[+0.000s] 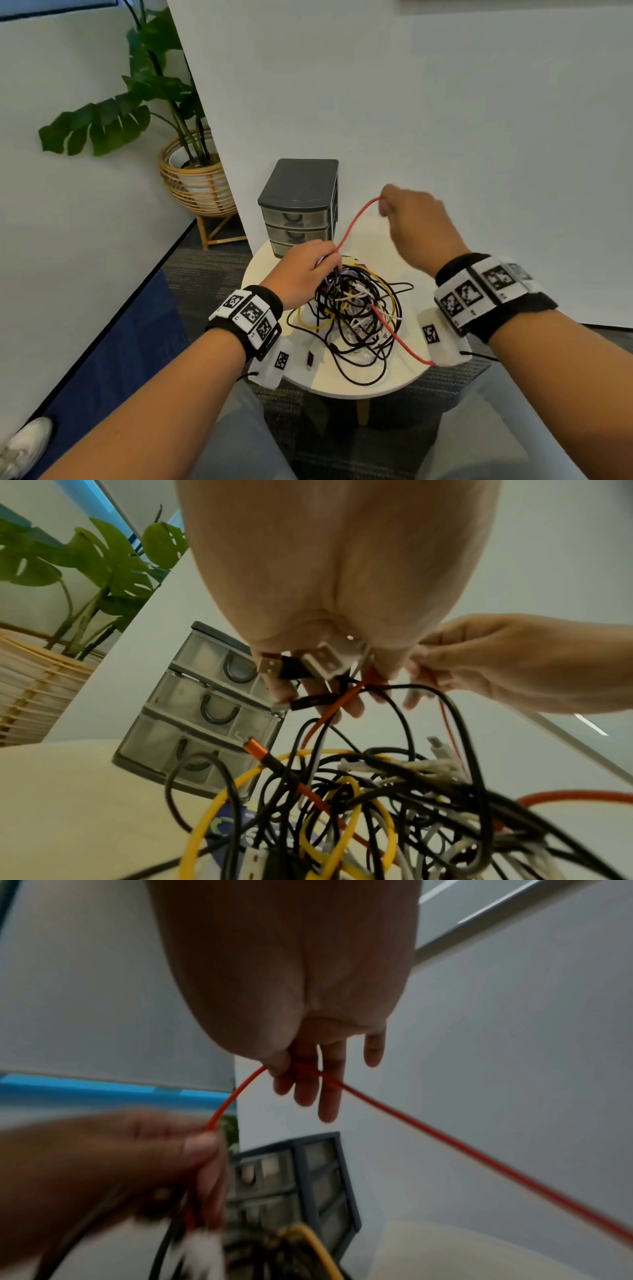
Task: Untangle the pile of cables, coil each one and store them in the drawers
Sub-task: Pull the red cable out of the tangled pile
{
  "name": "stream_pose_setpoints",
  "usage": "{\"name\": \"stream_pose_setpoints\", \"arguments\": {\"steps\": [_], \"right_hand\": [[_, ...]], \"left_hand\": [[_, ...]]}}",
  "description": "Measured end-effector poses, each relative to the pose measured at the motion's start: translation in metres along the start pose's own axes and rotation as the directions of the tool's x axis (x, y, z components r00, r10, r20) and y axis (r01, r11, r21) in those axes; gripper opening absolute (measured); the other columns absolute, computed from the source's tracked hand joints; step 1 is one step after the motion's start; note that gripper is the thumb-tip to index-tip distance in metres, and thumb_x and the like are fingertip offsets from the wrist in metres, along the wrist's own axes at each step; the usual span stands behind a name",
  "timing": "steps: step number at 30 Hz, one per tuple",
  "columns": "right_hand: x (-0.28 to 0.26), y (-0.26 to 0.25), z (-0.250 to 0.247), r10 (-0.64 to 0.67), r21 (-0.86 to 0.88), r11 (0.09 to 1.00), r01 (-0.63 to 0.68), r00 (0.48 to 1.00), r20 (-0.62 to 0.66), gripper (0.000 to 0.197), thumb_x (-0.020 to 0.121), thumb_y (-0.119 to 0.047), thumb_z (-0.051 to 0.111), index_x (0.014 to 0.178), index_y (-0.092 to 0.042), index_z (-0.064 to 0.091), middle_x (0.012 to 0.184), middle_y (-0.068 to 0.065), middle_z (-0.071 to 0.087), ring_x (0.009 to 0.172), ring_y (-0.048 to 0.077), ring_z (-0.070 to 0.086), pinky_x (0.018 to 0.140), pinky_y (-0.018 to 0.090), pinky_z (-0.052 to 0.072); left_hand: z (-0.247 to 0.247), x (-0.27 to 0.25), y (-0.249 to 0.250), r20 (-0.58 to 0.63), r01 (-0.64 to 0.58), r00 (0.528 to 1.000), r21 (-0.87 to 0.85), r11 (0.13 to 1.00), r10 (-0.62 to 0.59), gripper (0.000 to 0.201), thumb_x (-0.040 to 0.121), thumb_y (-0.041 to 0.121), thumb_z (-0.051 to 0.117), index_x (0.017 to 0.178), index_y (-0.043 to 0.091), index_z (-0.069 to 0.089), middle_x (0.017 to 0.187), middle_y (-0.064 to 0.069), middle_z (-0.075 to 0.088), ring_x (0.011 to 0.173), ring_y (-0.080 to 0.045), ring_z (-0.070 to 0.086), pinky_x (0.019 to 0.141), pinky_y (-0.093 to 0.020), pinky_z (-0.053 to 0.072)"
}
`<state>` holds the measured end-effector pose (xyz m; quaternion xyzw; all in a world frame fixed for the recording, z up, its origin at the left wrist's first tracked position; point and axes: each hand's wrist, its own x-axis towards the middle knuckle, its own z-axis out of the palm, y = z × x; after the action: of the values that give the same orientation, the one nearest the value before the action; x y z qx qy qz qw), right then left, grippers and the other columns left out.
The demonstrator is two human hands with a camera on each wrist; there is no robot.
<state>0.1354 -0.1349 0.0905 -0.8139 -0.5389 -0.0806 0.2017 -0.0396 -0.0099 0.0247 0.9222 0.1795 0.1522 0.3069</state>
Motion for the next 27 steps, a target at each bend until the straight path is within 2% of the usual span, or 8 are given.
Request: {"name": "stream_pose_setpoints", "arguments": {"steps": [4, 8, 10, 12, 14, 17, 23, 27], "right_hand": [[0.005, 0.014, -0.01, 0.087, 0.177, 0.983, -0.055, 0.98, -0.178, 0.019, 0.104, -0.011, 0.039, 0.093, -0.016, 0.053, 0.077, 0.005, 0.058, 0.071, 0.03, 0.058, 0.061, 0.034, 0.038], [0.004, 0.02, -0.018, 0.187, 0.357, 0.93, -0.089, 0.949, -0.252, 0.026, 0.108, -0.022, 0.037, 0.093, -0.016, 0.057, 0.075, 0.006, 0.062, 0.067, 0.027, 0.066, 0.067, 0.036, 0.053], [0.002, 0.021, -0.023, 0.221, 0.415, 0.905, -0.097, 0.94, -0.262, 0.027, 0.107, -0.022, 0.037, 0.093, -0.014, 0.06, 0.069, 0.004, 0.06, 0.062, 0.023, 0.067, 0.063, 0.03, 0.051], [0.003, 0.021, -0.031, 0.333, 0.539, 0.831, -0.138, 0.899, -0.284, 0.029, 0.106, -0.02, 0.036, 0.092, -0.014, 0.061, 0.062, 0.002, 0.056, 0.053, 0.017, 0.065, 0.058, 0.027, 0.048], [0.009, 0.024, -0.039, 0.465, 0.654, 0.735, -0.18, 0.836, -0.293, 0.03, 0.104, -0.02, 0.036, 0.092, -0.015, 0.063, 0.06, 0.001, 0.058, 0.05, 0.013, 0.064, 0.061, 0.029, 0.051], [0.014, 0.035, -0.046, 0.543, 0.701, 0.669, -0.246, 0.805, -0.236, 0.031, 0.103, -0.021, 0.036, 0.096, -0.015, 0.066, 0.064, 0.002, 0.066, 0.057, 0.012, 0.064, 0.063, 0.031, 0.052], [0.004, 0.051, -0.025, 0.478, 0.661, 0.68, -0.316, 0.875, -0.074, 0.028, 0.105, -0.021, 0.038, 0.098, -0.017, 0.065, 0.081, 0.001, 0.072, 0.081, 0.013, 0.065, 0.072, 0.026, 0.044], [0.001, 0.057, 0.004, 0.448, 0.707, 0.609, -0.36, 0.892, 0.068, 0.027, 0.106, -0.021, 0.038, 0.096, -0.023, 0.063, 0.089, 0.005, 0.073, 0.093, 0.022, 0.068, 0.08, 0.033, 0.045]], "left_hand": [[-0.003, 0.002, -0.002, -0.016, 0.005, 1.0, -0.02, 1.0, -0.005, 0.025, 0.109, 0.028, 0.044, 0.1, 0.022, 0.067, 0.092, 0.01, 0.063, 0.09, -0.002, 0.057, 0.079, -0.023, 0.044], [-0.006, 0.0, -0.008, -0.008, 0.058, 0.998, -0.051, 0.997, -0.059, 0.033, 0.11, 0.03, 0.04, 0.103, 0.019, 0.07, 0.093, 0.004, 0.064, 0.092, -0.008, 0.059, 0.083, -0.027, 0.046], [-0.008, -0.002, -0.012, -0.007, 0.097, 0.995, -0.089, 0.991, -0.098, 0.036, 0.109, 0.032, 0.041, 0.1, 0.016, 0.072, 0.094, 0.0, 0.065, 0.092, -0.011, 0.06, 0.086, -0.032, 0.047], [-0.009, -0.004, -0.015, 0.016, 0.121, 0.993, -0.09, 0.989, -0.12, 0.035, 0.108, 0.034, 0.044, 0.098, 0.018, 0.073, 0.095, -0.001, 0.066, 0.093, -0.011, 0.06, 0.083, -0.032, 0.046], [-0.01, -0.006, -0.018, 0.053, 0.127, 0.991, -0.023, 0.992, -0.126, 0.033, 0.108, 0.032, 0.045, 0.098, 0.022, 0.075, 0.095, 0.004, 0.066, 0.092, -0.005, 0.058, 0.077, -0.028, 0.042], [-0.01, -0.006, -0.02, 0.065, 0.136, 0.989, 0.004, 0.991, -0.136, 0.029, 0.106, 0.031, 0.049, 0.099, 0.021, 0.075, 0.094, 0.006, 0.066, 0.091, -0.004, 0.057, 0.079, -0.029, 0.042], [-0.005, -0.005, -0.014, 0.075, 0.095, 0.993, -0.005, 0.995, -0.095, 0.011, 0.1, 0.027, 0.06, 0.109, 0.025, 0.066, 0.107, 0.011, 0.065, 0.103, -0.005, 0.057, 0.09, -0.028, 0.048], [-0.001, 0.0, -0.004, 0.153, 0.091, 0.983, 0.052, 0.995, -0.098, 0.037, 0.097, 0.026, 0.064, 0.132, 0.032, 0.054, 0.129, 0.008, 0.055, 0.12, -0.011, 0.052, 0.105, -0.034, 0.045]]}}
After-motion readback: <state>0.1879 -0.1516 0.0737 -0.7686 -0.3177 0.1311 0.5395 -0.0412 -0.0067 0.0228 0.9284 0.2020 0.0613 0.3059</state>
